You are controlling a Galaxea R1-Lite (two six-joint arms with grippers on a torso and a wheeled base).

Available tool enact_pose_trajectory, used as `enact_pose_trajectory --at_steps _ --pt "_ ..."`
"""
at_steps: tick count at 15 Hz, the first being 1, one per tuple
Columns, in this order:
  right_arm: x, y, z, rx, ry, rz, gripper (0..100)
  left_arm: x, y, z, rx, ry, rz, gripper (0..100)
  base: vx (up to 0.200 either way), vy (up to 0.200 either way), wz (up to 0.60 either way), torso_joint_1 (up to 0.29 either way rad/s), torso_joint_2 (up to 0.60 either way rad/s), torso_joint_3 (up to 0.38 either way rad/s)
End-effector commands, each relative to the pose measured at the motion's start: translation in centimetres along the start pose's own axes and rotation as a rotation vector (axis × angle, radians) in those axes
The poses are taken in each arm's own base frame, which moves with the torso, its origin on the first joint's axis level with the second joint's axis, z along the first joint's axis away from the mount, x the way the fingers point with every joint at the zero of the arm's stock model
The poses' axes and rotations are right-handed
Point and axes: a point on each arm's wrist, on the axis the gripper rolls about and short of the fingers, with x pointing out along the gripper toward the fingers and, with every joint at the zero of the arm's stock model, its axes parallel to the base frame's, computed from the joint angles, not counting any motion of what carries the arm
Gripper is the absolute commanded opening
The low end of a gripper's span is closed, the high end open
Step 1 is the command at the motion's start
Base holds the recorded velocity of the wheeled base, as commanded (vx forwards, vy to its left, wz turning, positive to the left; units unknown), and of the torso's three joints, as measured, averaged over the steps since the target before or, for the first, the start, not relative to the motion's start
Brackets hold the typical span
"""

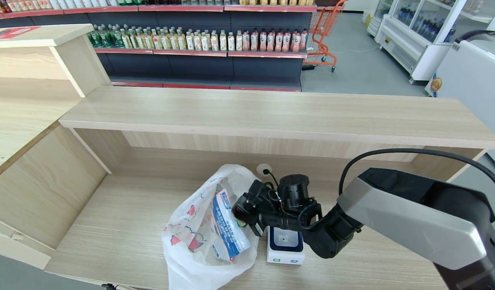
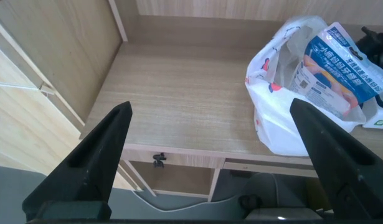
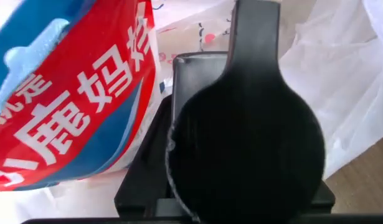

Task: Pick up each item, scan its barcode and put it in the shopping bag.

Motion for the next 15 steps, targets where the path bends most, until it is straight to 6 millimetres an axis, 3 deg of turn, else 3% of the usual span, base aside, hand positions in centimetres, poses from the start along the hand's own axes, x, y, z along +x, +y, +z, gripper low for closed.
enact_pose_trajectory --at_steps 1,4,7,8,9,11,13,14,15 --pt "1.0 0.0 -0.9 -0.001 0.004 0.004 100 0.0 0.0 0.0 0.000 -0.001 0.002 100 0.000 0.000 0.00 0.000 0.00 0.000" --pt "0.4 -0.5 0.4 0.008 -0.026 -0.007 100 0.0 0.0 0.0 0.000 -0.001 0.001 100 0.000 0.000 0.00 0.000 0.00 0.000" --pt "-3.3 -2.0 5.4 0.191 -0.114 -0.053 100 0.0 0.0 0.0 0.000 -0.001 0.001 100 0.000 0.000 0.00 0.000 0.00 0.000" --pt "-4.3 -2.6 6.1 0.220 -0.127 -0.068 100 0.0 0.0 0.0 0.000 -0.001 0.002 100 0.000 0.000 0.00 0.000 0.00 0.000" --pt "-7.2 -3.6 7.7 0.286 -0.155 -0.108 100 0.0 0.0 0.0 0.000 -0.001 0.001 100 0.000 0.000 0.00 0.000 0.00 0.000" --pt "-13.2 -4.5 8.6 0.341 -0.156 -0.183 100 0.0 0.0 0.0 0.000 -0.001 0.002 100 0.000 0.000 0.00 0.000 0.00 0.000" --pt "-21.4 -3.7 9.8 0.361 -0.145 -0.257 100 0.0 0.0 0.0 0.000 -0.001 0.001 100 0.000 0.000 0.00 0.000 0.00 0.000" --pt "-23.5 -3.2 10.2 0.365 -0.145 -0.286 100 0.0 0.0 0.0 0.000 -0.001 0.001 100 0.000 0.000 0.00 0.000 0.00 0.000" --pt "-27.2 -2.4 10.5 0.367 -0.135 -0.354 100 0.0 0.0 0.0 0.000 -0.001 0.002 100 0.000 0.000 0.00 0.000 0.00 0.000"
